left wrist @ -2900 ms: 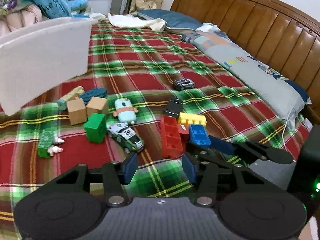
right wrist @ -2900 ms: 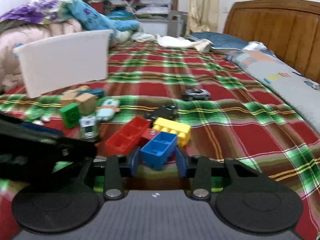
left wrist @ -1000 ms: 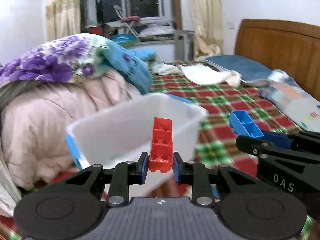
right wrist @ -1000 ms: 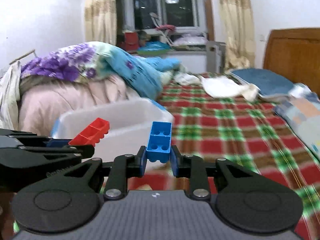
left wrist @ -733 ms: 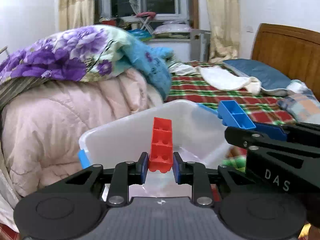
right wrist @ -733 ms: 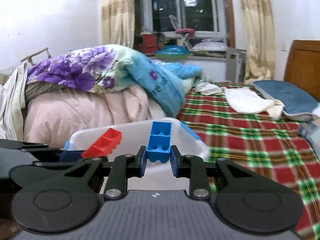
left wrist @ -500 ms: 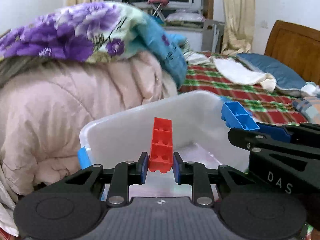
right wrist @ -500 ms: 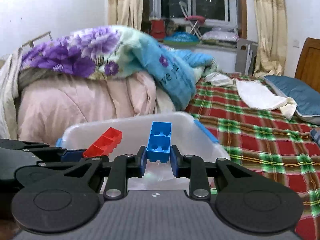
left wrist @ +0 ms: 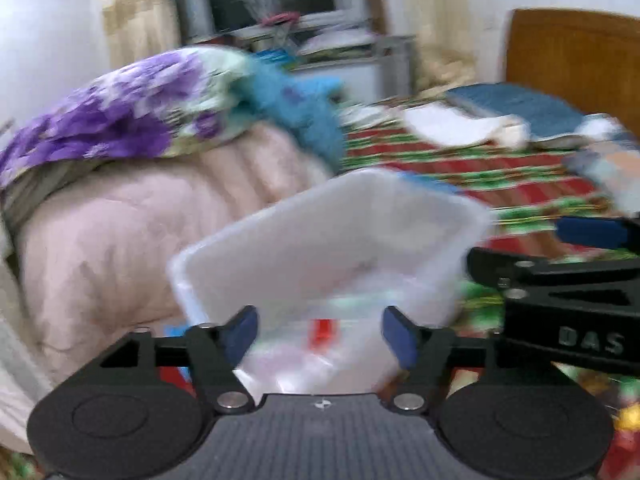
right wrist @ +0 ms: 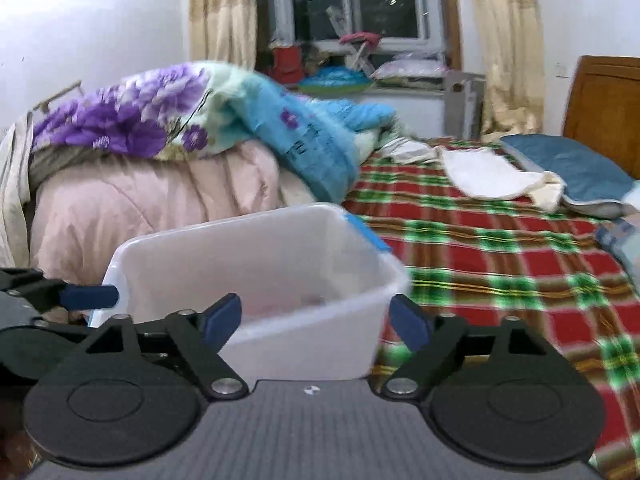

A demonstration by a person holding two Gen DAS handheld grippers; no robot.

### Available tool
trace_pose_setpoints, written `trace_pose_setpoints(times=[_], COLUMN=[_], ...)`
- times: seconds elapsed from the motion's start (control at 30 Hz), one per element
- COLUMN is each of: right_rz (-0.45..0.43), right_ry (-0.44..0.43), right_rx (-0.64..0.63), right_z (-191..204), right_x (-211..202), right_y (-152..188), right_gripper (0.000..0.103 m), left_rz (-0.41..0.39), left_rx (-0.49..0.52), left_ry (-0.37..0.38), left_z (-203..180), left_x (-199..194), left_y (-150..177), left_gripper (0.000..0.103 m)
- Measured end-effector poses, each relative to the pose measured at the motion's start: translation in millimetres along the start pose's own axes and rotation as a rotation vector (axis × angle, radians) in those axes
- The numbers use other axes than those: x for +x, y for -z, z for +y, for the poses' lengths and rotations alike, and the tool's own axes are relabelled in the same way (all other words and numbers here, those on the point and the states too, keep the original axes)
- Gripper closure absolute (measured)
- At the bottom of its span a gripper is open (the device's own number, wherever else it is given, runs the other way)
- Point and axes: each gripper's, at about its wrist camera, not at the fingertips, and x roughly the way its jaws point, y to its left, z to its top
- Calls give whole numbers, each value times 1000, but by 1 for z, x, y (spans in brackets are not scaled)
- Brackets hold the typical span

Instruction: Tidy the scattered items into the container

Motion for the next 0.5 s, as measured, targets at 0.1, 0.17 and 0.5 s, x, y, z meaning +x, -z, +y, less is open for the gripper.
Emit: trace_pose_setpoints(times=[0.1,0.17,0.5], right_rz=[-28,-45,24], right_ry=[40,74,194], right_rx=[38,47,52], right_z=[-14,-24,-71], right_x=[-30,-50,-123], right_y=[15,32,122], right_gripper=[4,4,10], left_rz=[31,68,118], left_rx=[-42,-42,-5], left_ry=[136,210,267], left_z=[-11,-21,-85], left_x=[-17,-20,-34], left_y=[15,27,91], left_gripper=[26,26,26])
